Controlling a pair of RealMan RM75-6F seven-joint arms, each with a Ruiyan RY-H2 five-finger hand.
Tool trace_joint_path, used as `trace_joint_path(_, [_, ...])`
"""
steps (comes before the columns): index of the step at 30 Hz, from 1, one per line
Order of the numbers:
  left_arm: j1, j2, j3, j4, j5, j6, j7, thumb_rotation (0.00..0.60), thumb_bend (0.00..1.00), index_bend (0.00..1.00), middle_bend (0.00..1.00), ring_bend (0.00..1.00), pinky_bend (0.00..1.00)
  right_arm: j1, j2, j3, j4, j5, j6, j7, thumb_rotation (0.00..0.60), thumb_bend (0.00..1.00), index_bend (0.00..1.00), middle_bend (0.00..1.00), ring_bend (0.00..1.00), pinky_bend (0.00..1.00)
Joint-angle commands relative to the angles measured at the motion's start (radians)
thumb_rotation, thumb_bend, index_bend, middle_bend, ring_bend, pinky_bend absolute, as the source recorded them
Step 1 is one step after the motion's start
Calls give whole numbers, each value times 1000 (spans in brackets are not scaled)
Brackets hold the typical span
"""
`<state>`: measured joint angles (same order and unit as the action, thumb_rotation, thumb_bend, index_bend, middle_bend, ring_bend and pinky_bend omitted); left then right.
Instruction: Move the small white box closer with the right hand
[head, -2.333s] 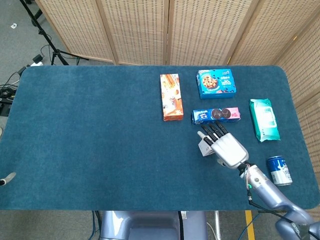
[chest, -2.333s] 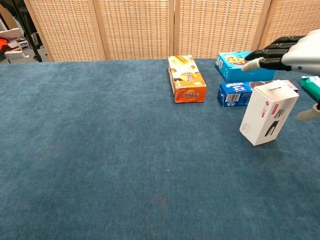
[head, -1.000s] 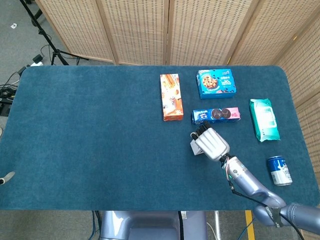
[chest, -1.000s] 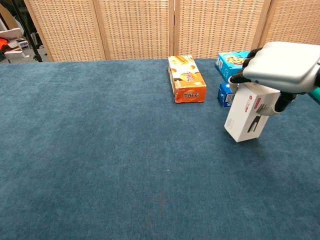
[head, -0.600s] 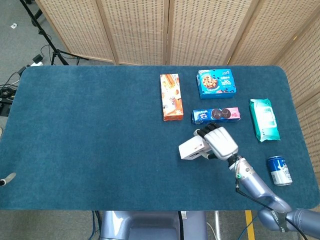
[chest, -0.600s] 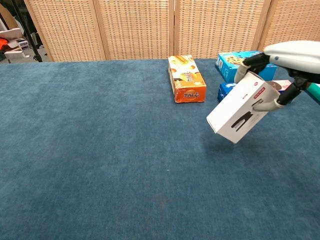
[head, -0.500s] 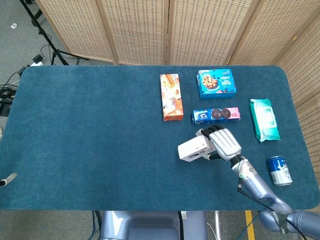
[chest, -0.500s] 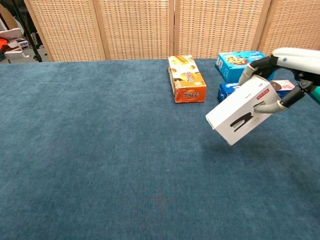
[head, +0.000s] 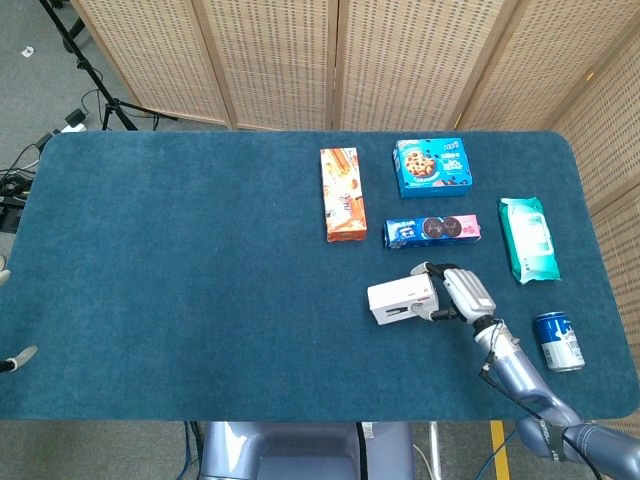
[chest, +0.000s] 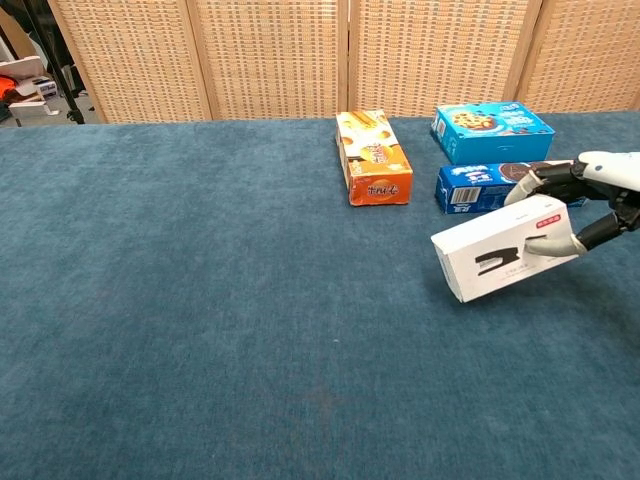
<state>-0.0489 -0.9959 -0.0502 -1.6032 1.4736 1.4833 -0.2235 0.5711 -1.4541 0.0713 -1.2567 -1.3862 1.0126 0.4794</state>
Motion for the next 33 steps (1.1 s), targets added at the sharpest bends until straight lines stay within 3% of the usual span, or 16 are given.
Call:
trace_joint_path(1, [0,0,0,-1,-1,1,2,600,0,0,0,0,0,-8,-22,-18,52,-42,16,29,600,827,353,193,78,169])
trace_joint_path(3, [0,-1,0,-1,-1,1,4,600,0,0,0,0,0,-9,-16,-38,70,-83,25,71,600,822,201,47,8,124])
trace_joint_path(5, [0,-1,0,-1,-1,1,5,600,0,0,0,0,0,-9,-7,-53,79,-115,36,103,600,815,118,0,0,100])
trace_joint_path(16, [2,-2,3,-6,5,7,14,600,0,0,0,0,0,-31,62,-120,126,-269,169,209,600,755,54,0,0,11])
trace_joint_path(18, [3,-2,3,-7,6,9,14,600,0,0,0,0,0,-38,79,-125,118,-290,205,202,600,675,39,0,0,3])
trace_joint_path(22, [4,-2,2,-8,6,13,13,600,0,0,0,0,0,-67,131,-117,61,-312,298,134,600,123,0,0,0,0])
trace_joint_path(23, [5,-2,2,-7,6,14,13,600,0,0,0,0,0,-77,143,-113,42,-310,316,98,600,29,0,0,0,0])
trace_joint_path(28, [11,-5,0,-6,8,31,15,600,0,0,0,0,0,-177,202,-84,-99,-265,445,-226,600,0,0,0,0,0])
trace_joint_path(33, [17,-8,0,-3,15,48,15,600,0,0,0,0,0,-259,223,-84,-221,-205,503,-388,600,0,0,0,0,0])
